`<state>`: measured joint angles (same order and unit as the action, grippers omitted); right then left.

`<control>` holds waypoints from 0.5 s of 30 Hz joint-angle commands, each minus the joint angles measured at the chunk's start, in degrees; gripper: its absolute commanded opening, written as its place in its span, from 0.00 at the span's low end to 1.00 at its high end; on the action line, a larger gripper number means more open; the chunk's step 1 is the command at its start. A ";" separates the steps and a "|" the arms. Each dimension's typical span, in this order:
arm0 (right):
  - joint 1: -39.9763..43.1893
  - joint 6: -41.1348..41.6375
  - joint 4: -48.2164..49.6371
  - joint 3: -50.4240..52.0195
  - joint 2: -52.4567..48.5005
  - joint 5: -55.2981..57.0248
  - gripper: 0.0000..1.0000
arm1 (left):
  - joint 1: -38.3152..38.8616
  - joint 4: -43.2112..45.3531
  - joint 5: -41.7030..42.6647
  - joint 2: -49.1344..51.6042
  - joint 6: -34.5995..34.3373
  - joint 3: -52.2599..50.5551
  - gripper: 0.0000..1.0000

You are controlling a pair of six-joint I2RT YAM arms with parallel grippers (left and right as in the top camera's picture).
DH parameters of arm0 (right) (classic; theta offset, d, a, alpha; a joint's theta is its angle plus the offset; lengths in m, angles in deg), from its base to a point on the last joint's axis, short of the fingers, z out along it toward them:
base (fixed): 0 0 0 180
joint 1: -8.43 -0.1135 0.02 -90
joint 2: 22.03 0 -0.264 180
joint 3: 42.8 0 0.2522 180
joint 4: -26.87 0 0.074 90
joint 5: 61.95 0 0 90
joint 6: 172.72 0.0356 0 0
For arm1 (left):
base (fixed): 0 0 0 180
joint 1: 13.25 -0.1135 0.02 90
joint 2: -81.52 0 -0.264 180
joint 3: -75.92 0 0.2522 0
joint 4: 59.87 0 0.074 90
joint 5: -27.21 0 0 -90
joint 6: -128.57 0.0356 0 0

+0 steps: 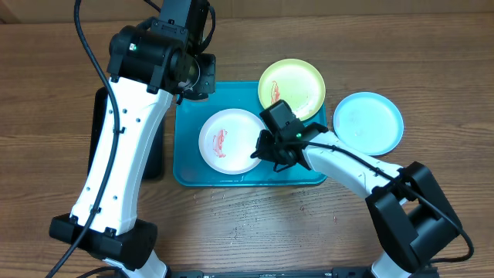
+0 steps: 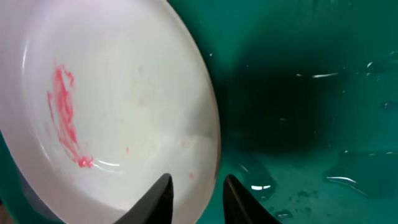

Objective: Clean dirty plates on tray and stack at the side
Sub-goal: 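Move the right gripper to the white plate and grip its rim, then lower the sponge in the left gripper onto the white plate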

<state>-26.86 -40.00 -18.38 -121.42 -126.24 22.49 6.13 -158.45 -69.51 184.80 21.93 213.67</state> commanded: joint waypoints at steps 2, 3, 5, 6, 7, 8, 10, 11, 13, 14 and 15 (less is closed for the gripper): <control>0.76 -7.02 -5.90 -7.65 0.57 2.89 0.31 | -0.39 0.22 -0.79 0.48 -1.46 -0.20 0.04; 1.05 -8.00 -7.37 -8.76 0.57 3.21 0.31 | -0.39 0.22 -0.76 0.48 -1.84 -0.20 0.04; 1.55 -9.29 -8.00 -9.44 0.57 3.15 0.32 | -0.39 0.17 -0.74 0.48 -2.73 -0.22 0.04; 1.66 -9.86 -7.91 -9.42 0.57 3.19 0.32 | -0.39 0.20 -0.72 0.48 -3.37 -0.26 0.04; 1.68 -10.08 -7.89 -9.38 0.48 3.54 0.32 | -0.39 0.26 -0.74 0.48 -4.13 -0.46 0.04; 1.66 -10.08 -7.89 -9.35 0.24 4.33 0.32 | -0.37 0.35 -0.74 0.48 -4.79 -0.79 0.04; 1.66 -10.21 -7.67 -9.35 -0.50 5.14 0.31 | -0.24 0.96 -0.74 0.48 -5.42 -2.36 0.04; 1.66 -10.21 -7.52 -9.35 -1.14 5.14 0.32 | -0.22 1.33 -0.74 0.48 -5.51 -3.32 0.04; 1.66 -10.21 -7.19 -9.35 -2.62 5.09 0.31 | -0.24 2.29 -0.74 0.48 -5.53 -5.81 0.04; 1.66 -10.19 -7.10 -9.35 -3.13 5.07 0.31 | -0.22 2.86 -0.74 0.48 -5.51 -7.17 0.05; 1.66 -10.19 -6.84 -9.35 -4.07 4.96 0.31 | -0.22 3.23 -0.72 0.48 -5.51 -8.20 0.04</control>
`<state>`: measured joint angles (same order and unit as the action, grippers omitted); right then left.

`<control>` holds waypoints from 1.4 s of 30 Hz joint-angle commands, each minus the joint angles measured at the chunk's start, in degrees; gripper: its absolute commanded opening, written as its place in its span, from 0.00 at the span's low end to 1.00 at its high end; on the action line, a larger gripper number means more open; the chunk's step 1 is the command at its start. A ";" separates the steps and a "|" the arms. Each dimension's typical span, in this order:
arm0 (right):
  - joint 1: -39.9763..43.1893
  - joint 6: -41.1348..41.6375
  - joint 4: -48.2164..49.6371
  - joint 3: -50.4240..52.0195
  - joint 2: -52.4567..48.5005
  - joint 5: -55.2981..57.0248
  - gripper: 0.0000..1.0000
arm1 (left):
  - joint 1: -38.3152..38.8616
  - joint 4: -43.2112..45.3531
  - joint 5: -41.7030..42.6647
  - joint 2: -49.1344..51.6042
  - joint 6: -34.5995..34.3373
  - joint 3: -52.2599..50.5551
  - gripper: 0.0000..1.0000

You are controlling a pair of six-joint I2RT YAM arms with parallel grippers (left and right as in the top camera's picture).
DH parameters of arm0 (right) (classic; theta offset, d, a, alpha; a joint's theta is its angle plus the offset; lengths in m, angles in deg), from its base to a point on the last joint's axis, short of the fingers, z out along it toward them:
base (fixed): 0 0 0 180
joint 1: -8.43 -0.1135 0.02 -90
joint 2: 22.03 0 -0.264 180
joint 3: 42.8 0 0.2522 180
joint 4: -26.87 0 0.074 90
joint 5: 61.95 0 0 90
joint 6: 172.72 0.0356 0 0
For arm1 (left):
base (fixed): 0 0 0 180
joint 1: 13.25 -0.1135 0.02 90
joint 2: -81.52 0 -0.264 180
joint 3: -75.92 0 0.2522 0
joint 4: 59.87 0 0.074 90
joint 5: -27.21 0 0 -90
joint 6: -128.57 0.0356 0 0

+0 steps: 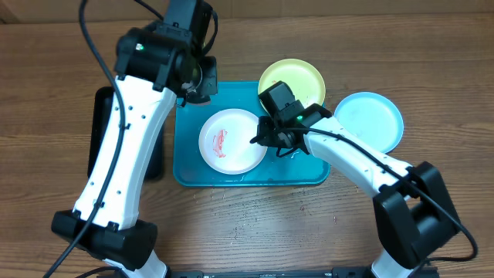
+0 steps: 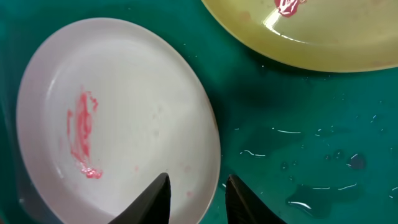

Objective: Clean dirty plates on tray and stack at the side
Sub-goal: 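Lower the sponge in the left gripper onto the white plate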

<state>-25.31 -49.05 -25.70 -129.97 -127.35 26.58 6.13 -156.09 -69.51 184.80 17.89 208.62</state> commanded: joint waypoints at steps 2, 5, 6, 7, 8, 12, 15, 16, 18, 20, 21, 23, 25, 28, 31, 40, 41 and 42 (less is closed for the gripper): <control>0.11 -1.14 1.05 -0.81 -4.52 0.15 0.31 | -0.22 2.49 -0.39 0.48 -1.09 -5.95 0.04; 0.33 -1.11 2.16 -0.81 -6.38 -2.19 0.30 | -0.22 4.87 2.49 0.48 2.08 -9.05 0.04; 0.57 -0.96 2.71 -0.81 -6.73 -3.34 0.27 | -0.22 5.81 3.50 0.48 3.06 -10.23 0.04; 0.83 -0.66 3.08 -0.81 -6.84 -4.09 0.25 | -0.22 6.43 4.09 0.48 3.82 -11.23 0.04; 1.20 -0.63 3.63 -0.81 -6.95 -5.14 0.22 | -0.22 7.08 4.20 0.50 4.04 -12.33 0.04; 1.73 3.26 4.92 -0.81 -7.87 -6.25 0.12 | -0.24 9.22 4.26 0.50 4.96 -16.37 0.04; 1.73 4.35 5.11 -0.81 -9.22 -6.60 0.06 | -0.22 10.03 4.24 0.50 5.97 -18.99 0.04; 1.73 4.50 5.11 -0.81 -9.51 -6.82 0.04 | -0.22 10.14 4.24 0.50 5.97 -19.74 0.04; 1.97 4.50 5.14 -0.81 -9.60 -7.43 0.04 | -0.22 10.12 4.24 0.50 5.95 -20.94 0.04; 2.01 4.50 5.18 -0.81 -9.60 -7.63 0.04 | -0.22 10.19 4.24 0.50 5.92 -21.92 0.04; 2.01 4.50 5.16 -0.81 -9.60 -7.63 0.04 | -0.22 10.23 4.26 0.50 5.90 -22.34 0.04; 2.01 4.50 5.16 -0.81 -9.60 -7.63 0.04 | -0.22 10.38 5.16 0.50 5.77 -22.82 0.04; 2.01 4.50 5.18 -0.81 -9.60 -7.65 0.04 | -0.22 10.36 5.81 0.50 4.74 -22.88 0.04; 1.99 4.50 5.31 -0.81 -9.60 -7.67 0.04 | -0.07 10.99 6.54 0.50 2.34 -23.32 0.04; 2.01 4.50 5.38 -0.81 -9.60 -8.13 0.04 | 0.50 12.92 6.54 0.50 0.79 -25.09 0.04; 3.06 2.23 5.64 -0.81 -9.60 -14.84 0.04 | 1.29 23.32 6.78 0.50 -1.88 -35.91 0.04; 3.15 1.79 5.77 -0.81 -9.60 -15.50 0.04 | 1.29 23.82 6.78 0.50 -1.86 -36.35 0.04; 3.19 1.64 5.79 -0.81 -9.60 -16.04 0.04 | 1.29 24.02 6.78 0.50 -1.86 -36.59 0.04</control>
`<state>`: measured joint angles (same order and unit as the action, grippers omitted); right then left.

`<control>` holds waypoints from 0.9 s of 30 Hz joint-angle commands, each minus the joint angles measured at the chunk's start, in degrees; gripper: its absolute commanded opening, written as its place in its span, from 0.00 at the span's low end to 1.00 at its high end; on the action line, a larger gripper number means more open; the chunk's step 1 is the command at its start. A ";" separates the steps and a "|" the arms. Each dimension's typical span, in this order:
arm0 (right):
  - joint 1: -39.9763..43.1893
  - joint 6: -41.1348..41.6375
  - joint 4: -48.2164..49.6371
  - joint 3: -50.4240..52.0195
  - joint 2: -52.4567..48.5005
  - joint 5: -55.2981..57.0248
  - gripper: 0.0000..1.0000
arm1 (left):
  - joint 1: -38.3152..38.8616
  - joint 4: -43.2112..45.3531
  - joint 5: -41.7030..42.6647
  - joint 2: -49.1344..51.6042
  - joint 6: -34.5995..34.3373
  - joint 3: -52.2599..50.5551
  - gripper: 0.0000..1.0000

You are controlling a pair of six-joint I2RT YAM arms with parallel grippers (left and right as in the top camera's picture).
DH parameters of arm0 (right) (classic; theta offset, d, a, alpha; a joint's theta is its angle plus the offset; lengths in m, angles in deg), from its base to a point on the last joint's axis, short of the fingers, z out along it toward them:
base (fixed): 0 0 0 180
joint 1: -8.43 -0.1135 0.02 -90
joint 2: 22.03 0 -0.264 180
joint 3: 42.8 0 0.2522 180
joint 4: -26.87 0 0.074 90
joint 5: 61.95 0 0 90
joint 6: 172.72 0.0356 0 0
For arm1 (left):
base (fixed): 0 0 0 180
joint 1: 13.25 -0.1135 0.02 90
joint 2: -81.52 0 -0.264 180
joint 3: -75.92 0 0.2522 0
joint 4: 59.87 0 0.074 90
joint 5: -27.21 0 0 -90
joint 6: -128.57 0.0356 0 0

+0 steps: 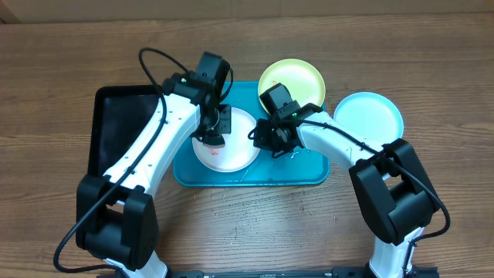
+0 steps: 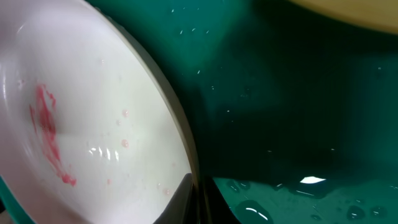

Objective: Clean dirty plates on tray and stack at the side
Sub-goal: 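Lower the sponge in the left gripper onto the white plate, then scrub the white plate with the sponge while the right gripper holds it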

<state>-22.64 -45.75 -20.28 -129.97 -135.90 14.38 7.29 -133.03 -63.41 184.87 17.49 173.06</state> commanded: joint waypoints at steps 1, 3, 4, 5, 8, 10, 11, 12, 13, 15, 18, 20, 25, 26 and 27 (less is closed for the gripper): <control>0.52 -2.10 0.52 -0.81 -1.05 -4.31 0.04 | 0.13 1.20 0.66 0.44 -1.44 -1.29 0.04; 0.52 -2.78 0.72 -0.81 -1.05 -5.35 0.04 | 0.13 1.27 0.59 0.44 -1.44 -1.60 0.04; 0.57 -2.97 0.79 -0.81 -1.05 -5.77 0.04 | 0.13 1.44 0.44 0.44 -1.44 -1.81 0.04; 0.57 -2.97 0.76 -0.81 -1.05 -5.77 0.04 | 0.11 1.77 0.24 0.44 -1.42 -2.14 0.04; 0.57 -4.09 0.76 -0.81 -1.05 -6.12 0.04 | 0.11 3.69 0.02 0.44 -1.40 -3.48 0.04; 0.57 -4.24 0.92 -0.57 -1.07 -6.16 0.04 | 0.11 5.84 0.04 0.44 -1.20 -4.68 0.04; 0.57 -4.24 1.18 -0.33 -1.07 -6.19 0.04 | 0.11 6.73 0.00 0.44 -1.20 -5.29 0.04; 0.59 -4.22 1.53 0.00 -1.07 -6.23 0.04 | 0.09 7.65 -0.13 0.44 -1.20 -5.95 0.04; 0.68 -4.22 1.84 0.24 -1.07 -6.64 0.04 | 0.09 8.17 -0.48 0.44 -1.22 -6.38 0.04; 1.07 -4.20 1.92 0.37 -1.07 -7.06 0.04 | 0.07 8.92 -2.38 0.44 -1.22 -7.43 0.04; 1.60 -4.04 1.92 0.37 -1.07 -6.99 0.04 | 0.04 10.95 -6.05 0.44 -1.25 -9.86 0.04; 1.57 -4.07 1.99 0.39 -1.07 -6.75 0.04 | -0.07 12.98 -8.63 0.44 -1.22 -11.65 0.04; 1.57 -4.13 2.16 0.37 -1.07 -6.34 0.04 | -1.75 18.58 -11.69 0.44 -1.25 -16.37 0.04; 1.57 -4.24 2.23 0.39 -1.07 -6.36 0.04 | -2.25 19.85 -11.50 0.44 -1.27 -17.49 0.04; 1.57 -4.24 2.27 0.37 -1.07 -6.34 0.04 | -2.60 20.70 -11.37 0.44 -1.25 -18.34 0.04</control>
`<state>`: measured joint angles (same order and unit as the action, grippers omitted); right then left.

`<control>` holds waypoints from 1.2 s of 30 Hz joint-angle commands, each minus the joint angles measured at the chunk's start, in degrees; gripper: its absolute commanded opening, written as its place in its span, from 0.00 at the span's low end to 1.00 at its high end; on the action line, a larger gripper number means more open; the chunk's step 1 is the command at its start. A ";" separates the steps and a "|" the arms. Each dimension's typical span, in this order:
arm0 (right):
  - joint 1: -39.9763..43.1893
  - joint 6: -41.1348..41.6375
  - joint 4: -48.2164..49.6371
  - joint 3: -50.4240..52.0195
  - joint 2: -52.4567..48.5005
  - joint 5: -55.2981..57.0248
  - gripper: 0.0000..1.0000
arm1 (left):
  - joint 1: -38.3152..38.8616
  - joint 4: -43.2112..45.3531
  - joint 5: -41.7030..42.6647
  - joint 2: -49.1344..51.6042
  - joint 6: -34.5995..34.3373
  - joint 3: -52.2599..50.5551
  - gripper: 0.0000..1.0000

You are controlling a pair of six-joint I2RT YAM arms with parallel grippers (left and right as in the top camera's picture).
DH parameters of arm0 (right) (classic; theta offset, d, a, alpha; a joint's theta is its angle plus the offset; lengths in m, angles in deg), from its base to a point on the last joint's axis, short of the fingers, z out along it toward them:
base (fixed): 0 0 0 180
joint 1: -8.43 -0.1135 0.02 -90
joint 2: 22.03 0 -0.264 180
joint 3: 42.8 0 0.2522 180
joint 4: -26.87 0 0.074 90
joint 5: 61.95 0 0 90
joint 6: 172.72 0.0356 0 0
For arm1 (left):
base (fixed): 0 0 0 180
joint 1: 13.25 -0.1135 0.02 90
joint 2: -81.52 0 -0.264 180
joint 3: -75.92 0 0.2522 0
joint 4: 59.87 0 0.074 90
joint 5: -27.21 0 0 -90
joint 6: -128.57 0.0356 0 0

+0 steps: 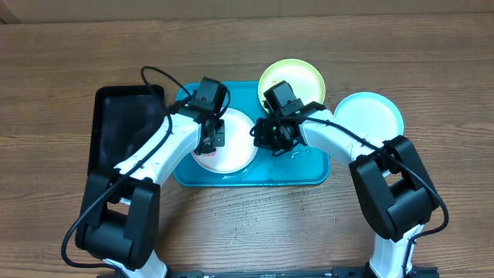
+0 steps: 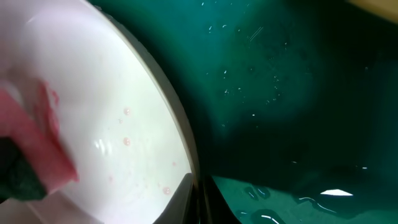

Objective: Clean dirty plates on tray and stack at the side
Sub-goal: 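Scrub the white plate with the sponge while the right gripper holds it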

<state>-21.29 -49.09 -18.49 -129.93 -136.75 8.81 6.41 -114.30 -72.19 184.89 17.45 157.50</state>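
A white plate (image 1: 234, 157) lies in the teal tray (image 1: 309, 166). My right gripper (image 1: 263, 139) is shut on its right rim, and in the right wrist view the fingers (image 2: 186, 198) pinch that rim with the white plate (image 2: 106, 74) tilted up. My left gripper (image 1: 210, 142) is down over the plate's middle. A pink sponge (image 2: 34, 152) with a dark green underside presses on the red smear (image 2: 51, 98), covering most of it. The left fingers themselves are hidden under the wrist.
A yellow-green plate (image 1: 299, 76) with a red smear overlaps the tray's back right corner. A light blue plate (image 1: 372, 120) sits on the table to the right. A black tray (image 1: 122, 127) lies left of the teal one. Water drops dot the tray floor (image 2: 298, 93).
The left gripper has come lower and slightly left onto the white plate, and the sponge now shows in the right wrist view over the red smear. The right gripper still holds the rim.
At first my right gripper stood open at the white plate's right rim while the left arm was raised over the tray's back left. Later the right gripper was shut on the rim and the left was over the plate. Now the sponge rests on the smear.
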 commanded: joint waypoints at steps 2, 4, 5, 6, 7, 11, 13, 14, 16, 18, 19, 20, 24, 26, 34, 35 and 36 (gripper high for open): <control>0.22 -0.92 0.50 0.35 -0.22 -0.76 0.04 | -2.43 3.72 -1.22 0.46 -1.16 -4.70 0.04; 0.22 -0.92 0.55 0.35 -0.22 -0.76 0.04 | -2.99 4.94 2.05 0.46 -0.76 -6.19 0.04; 0.22 -0.92 0.63 0.35 -0.22 -0.76 0.04 | -3.19 5.20 4.31 0.46 -0.13 -6.67 0.04; 0.22 -0.92 0.70 0.33 -0.22 -0.79 0.04 | -3.30 4.92 6.82 0.48 0.57 -6.80 0.04; 0.22 -0.92 0.74 0.35 -0.22 -0.79 0.04 | -3.28 4.61 9.05 0.50 1.25 -6.80 0.04; 0.07 -0.90 0.74 0.35 -0.22 -0.81 0.04 | -3.02 3.87 20.44 0.50 3.41 -6.80 0.04; -0.07 -0.90 0.74 0.35 -0.22 -0.83 0.04 | -2.78 3.72 24.83 0.50 3.63 -6.80 0.04; -0.20 -0.92 0.74 0.35 -0.22 -0.81 0.04 | -2.62 3.74 26.34 0.50 3.61 -6.80 0.04; -0.55 -0.92 0.74 0.35 -0.22 -0.83 0.04 | -2.27 4.22 27.23 0.50 3.56 -6.80 0.04; -1.16 -0.92 0.76 0.33 -0.22 -0.83 0.04 | -2.01 6.84 23.21 0.50 3.06 -6.80 0.04; -1.36 -0.92 0.81 0.33 -0.22 -0.83 0.04 | -2.01 8.09 21.05 0.50 2.86 -6.80 0.04; -1.46 -0.92 0.90 0.33 -0.22 -0.83 0.04 | -2.05 9.44 18.49 0.50 2.75 -6.80 0.04; -1.51 -0.92 0.87 0.33 -0.22 -0.85 0.04 | -2.08 14.29 7.48 1.92 2.69 -6.80 0.04; -1.51 -0.92 0.87 0.33 -0.22 -0.85 0.04 | -2.12 15.54 5.73 4.02 3.26 -6.47 0.04; -1.51 -0.92 0.90 0.33 -0.22 -0.81 0.04 | -2.43 -0.20 6.29 15.19 3.78 2.14 0.04; -1.51 -0.92 0.90 0.33 -0.22 -0.81 0.04 | -2.40 -2.49 6.49 15.43 3.78 3.34 0.04; -1.51 -0.90 0.92 0.33 -0.22 -0.81 0.04 | -2.38 -4.87 6.93 15.43 3.78 4.66 0.04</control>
<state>-22.36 -49.68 -17.92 -129.84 -136.92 9.00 4.20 -112.92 -61.83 194.12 19.68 162.28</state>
